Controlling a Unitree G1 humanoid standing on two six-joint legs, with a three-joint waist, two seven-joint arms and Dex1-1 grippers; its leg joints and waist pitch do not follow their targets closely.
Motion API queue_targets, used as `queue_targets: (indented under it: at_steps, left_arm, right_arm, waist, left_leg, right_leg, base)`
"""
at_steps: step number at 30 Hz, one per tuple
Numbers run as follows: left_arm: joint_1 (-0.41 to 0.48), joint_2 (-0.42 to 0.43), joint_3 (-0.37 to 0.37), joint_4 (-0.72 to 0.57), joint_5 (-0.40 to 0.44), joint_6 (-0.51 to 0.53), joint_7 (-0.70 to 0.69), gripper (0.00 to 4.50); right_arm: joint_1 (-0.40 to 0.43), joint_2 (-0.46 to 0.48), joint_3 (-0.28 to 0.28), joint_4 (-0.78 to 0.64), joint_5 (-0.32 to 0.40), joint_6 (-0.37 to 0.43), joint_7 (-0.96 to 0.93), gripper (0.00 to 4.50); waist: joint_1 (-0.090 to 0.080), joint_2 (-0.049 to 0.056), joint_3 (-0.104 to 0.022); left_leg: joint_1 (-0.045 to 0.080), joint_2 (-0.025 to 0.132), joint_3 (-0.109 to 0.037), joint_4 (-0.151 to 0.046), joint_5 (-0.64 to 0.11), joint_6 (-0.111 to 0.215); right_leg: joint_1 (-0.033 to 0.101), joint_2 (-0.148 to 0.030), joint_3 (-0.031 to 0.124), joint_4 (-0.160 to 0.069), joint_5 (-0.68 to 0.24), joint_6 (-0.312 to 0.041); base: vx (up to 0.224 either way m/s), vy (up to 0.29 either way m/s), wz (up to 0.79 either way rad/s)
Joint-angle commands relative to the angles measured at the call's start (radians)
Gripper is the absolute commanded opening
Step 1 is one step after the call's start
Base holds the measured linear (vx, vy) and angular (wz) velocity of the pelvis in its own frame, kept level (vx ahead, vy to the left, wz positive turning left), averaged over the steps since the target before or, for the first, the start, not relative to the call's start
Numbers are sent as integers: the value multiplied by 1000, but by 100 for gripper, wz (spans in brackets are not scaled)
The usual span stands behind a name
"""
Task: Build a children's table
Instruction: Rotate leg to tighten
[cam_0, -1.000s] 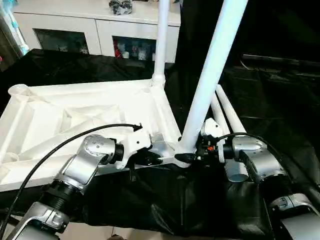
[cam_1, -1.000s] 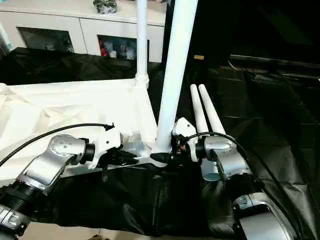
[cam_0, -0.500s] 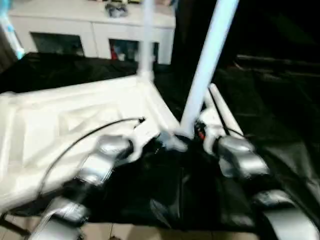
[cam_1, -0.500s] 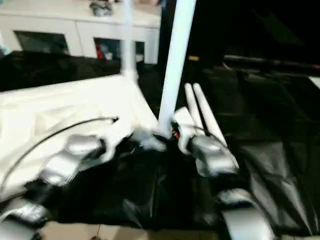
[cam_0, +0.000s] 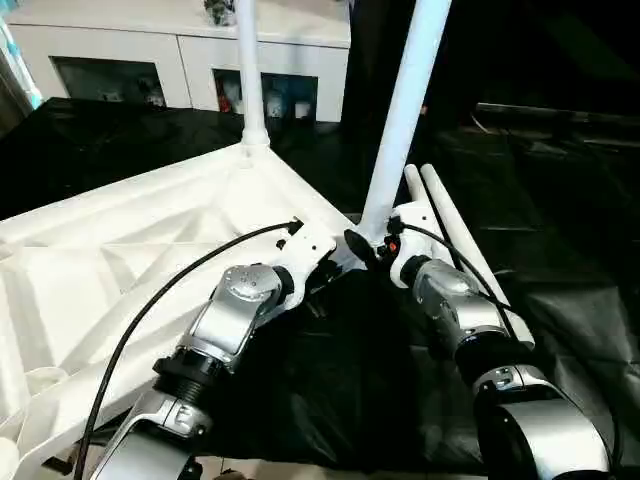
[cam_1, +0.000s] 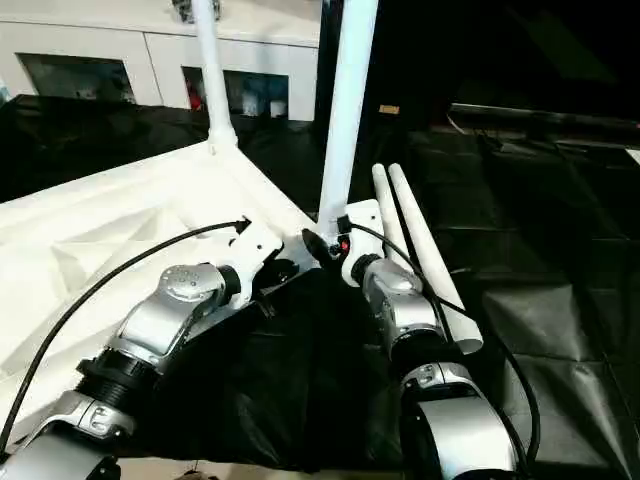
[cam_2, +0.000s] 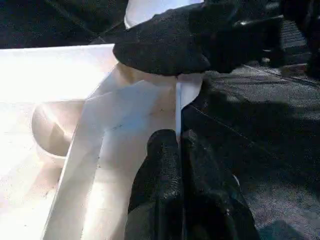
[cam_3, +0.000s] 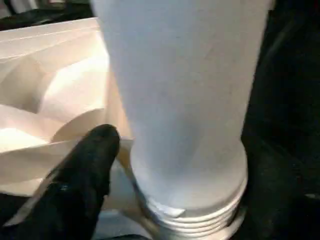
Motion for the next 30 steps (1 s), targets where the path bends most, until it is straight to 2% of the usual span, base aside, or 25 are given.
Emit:
queue_targets:
  at_steps: [1, 3, 7, 10, 12, 15, 16, 17, 20, 21, 23, 25, 30]
  left_arm:
    - [6, -10, -23, -54, -48, -38, -57, 0]
    - [14, 7, -33, -65, -50, -41, -90, 0]
    - [38, 80, -73, -90, -57, -81, -220, 0]
    - [49, 112, -80, -107, -68, -87, -275, 0]
    - [59, 143, -89, -122, -69, -108, -319, 0]
    - [71, 171, -95, -147, -79, -115, -367, 0]
    - [79, 193, -102, -167, -94, -113, -410, 0]
    - [82, 205, -106, -174, -99, -115, -431, 0]
    - [84, 225, -115, -177, -103, -124, -468, 0]
    - [84, 230, -117, -176, -102, -126, -476, 0]
    - [83, 239, -116, -178, -106, -126, -488, 0]
    - [85, 245, -118, -182, -110, -125, -497, 0]
    - [101, 264, -120, -196, -118, -117, -522, 0]
  right_arm:
    - [22, -4, 76, -35, -7, 2, 137, 424]
    - [33, -36, 95, -52, -18, -15, 187, 424]
    - [54, -123, 135, -92, -34, -53, 372, 424]
    - [64, -161, 158, -116, -33, -39, 467, 424]
    - [79, -187, 175, -152, -24, -20, 545, 424]
    - [96, -212, 195, -194, -12, -1, 608, 424]
    - [108, -231, 209, -224, 1, 17, 659, 424]
    - [113, -240, 213, -234, 7, 25, 686, 424]
    - [128, -261, 232, -255, 9, 33, 746, 424]
    - [134, -267, 241, -264, 6, 33, 764, 424]
    - [142, -273, 251, -278, 0, 41, 783, 399]
    - [146, -275, 257, -285, -5, 42, 784, 388]
    - [155, -262, 268, -302, -7, 59, 782, 345]
  waist:
    - [3, -1, -73]
    - [4, 1, -71]
    - [2, -2, -69]
    - [2, -1, -70]
    - [5, 3, -70]
    - [4, 1, -73]
    - [4, 5, -72]
    - [4, 3, -72]
    - [8, 1, -71]
    - [8, 4, -70]
    - [9, 7, -68]
    - [9, 5, -69]
    - [7, 1, -69]
  left_leg:
    - [18, 14, 5, -63, -186, 62]
    - [18, 15, 4, -64, -210, 55]
    - [19, 16, 3, -66, -247, 42]
    - [20, 17, 3, -65, -243, 48]
    - [22, 18, 3, -65, -230, 49]
    - [19, 18, 2, -63, -209, 59]
    - [21, 17, 3, -63, -207, 62]
    - [21, 17, 4, -63, -205, 63]
    - [20, 18, 5, -63, -210, 67]
    - [22, 20, 5, -64, -222, 61]
    - [24, 20, 4, -66, -243, 49]
    - [25, 19, 3, -67, -258, 37]
    - [23, 18, 1, -68, -253, 32]
  right_leg:
    - [52, -39, 15, -62, -84, -252]
    - [51, -41, 16, -66, -124, -245]
    - [48, -41, 17, -72, -180, -235]
    - [47, -41, 17, -70, -176, -236]
    - [47, -40, 17, -67, -147, -247]
    - [52, -38, 16, -60, -101, -255]
    - [50, -38, 16, -60, -95, -262]
    - [52, -37, 16, -60, -90, -263]
    - [51, -37, 15, -60, -104, -268]
    - [49, -38, 15, -61, -122, -268]
    - [47, -39, 16, -64, -151, -264]
    - [46, -40, 17, -66, -173, -257]
    - [48, -41, 17, -65, -182, -250]
  base:
    - [0, 0, 0]
    - [0, 0, 0]
    - [0, 0, 0]
    - [0, 0, 0]
    - [0, 0, 0]
    - [0, 0, 0]
    - [0, 0, 0]
    - [0, 0, 0]
    - [0, 0, 0]
    - [0, 0, 0]
    - [0, 0, 0]
    - [0, 0, 0]
    - [0, 0, 0]
